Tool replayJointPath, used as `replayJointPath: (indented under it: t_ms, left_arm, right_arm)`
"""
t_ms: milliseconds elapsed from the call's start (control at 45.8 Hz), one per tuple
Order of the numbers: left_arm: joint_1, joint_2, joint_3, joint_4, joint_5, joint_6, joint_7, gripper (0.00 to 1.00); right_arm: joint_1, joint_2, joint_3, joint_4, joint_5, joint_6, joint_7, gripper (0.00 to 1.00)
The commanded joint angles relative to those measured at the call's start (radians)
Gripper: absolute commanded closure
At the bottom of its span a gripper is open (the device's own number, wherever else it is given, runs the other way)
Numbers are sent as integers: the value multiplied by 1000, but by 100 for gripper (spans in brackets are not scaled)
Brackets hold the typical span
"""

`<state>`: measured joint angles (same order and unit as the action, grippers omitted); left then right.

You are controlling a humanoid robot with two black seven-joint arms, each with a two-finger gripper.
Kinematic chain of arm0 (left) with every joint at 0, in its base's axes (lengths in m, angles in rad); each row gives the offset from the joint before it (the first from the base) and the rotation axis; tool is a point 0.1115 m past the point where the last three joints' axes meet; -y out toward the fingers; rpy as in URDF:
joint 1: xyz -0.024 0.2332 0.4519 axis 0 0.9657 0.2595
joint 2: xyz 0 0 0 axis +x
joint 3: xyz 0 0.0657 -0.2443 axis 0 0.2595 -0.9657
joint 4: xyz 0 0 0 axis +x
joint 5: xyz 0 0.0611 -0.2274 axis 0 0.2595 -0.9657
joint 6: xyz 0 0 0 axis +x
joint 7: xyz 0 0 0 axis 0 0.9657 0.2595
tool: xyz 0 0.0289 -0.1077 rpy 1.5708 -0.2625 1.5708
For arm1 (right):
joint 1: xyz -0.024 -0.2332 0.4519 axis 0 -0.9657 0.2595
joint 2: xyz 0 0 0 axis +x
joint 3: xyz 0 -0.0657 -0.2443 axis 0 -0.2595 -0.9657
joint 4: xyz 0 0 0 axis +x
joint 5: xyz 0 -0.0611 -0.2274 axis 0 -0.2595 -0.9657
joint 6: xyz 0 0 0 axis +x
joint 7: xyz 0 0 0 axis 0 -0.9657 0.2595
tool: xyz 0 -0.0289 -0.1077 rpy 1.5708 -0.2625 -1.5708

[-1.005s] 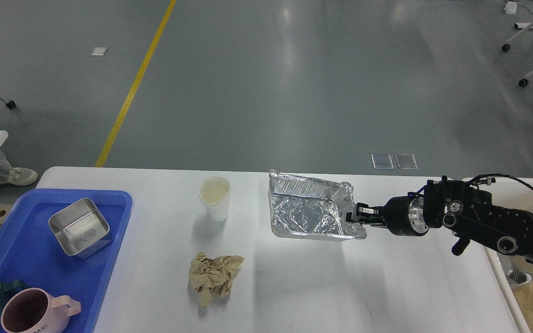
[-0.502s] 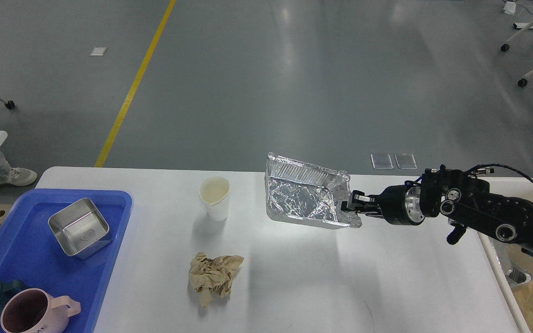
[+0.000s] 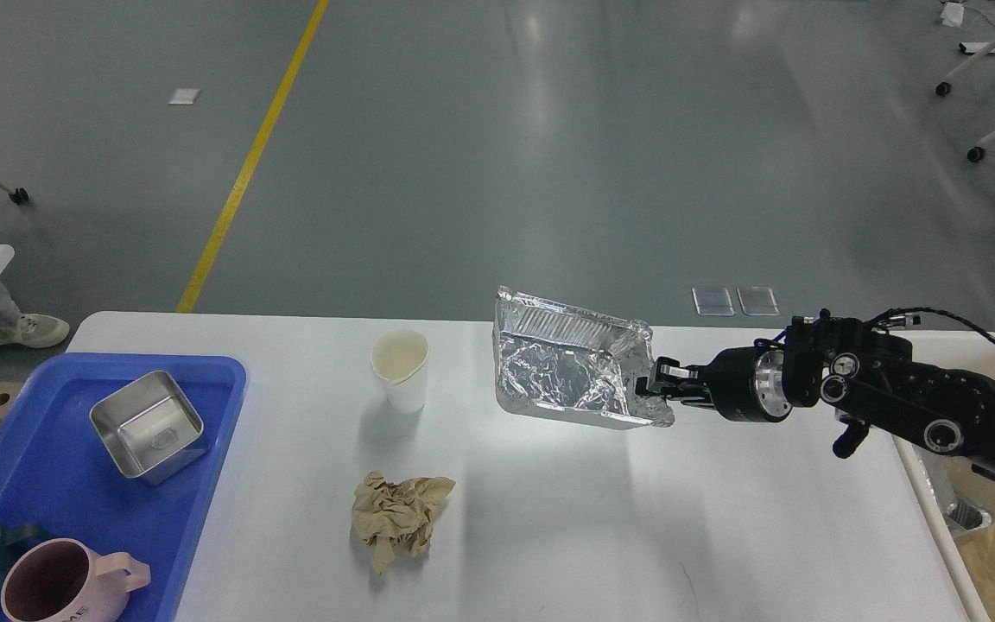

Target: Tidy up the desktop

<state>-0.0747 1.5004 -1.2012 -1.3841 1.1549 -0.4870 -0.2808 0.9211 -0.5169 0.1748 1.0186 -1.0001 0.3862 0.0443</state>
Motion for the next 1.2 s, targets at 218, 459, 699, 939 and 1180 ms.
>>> replayJointPath:
  t_ms: [218, 459, 699, 939, 1180]
  left_arm:
    - [-169, -403, 48, 135, 236, 10, 100, 4]
    - [-482, -572, 373, 330, 279, 21, 97, 4]
    - [-732, -753, 647, 487, 282, 65, 95, 4]
    - [-896, -928, 917, 588, 282, 133, 107, 6]
    - [-976, -1095, 1177, 657, 282, 205, 176, 8]
  right_arm:
    - [-4, 0, -1, -2, 2, 0, 0, 100]
    - [-13, 9, -1, -2, 2, -1, 0, 100]
    - [-21, 11, -1, -3, 2, -1, 0, 100]
    - [-21, 6, -1, -3, 2, -1, 0, 100]
    - [-21, 6, -5, -3, 2, 0, 0, 100]
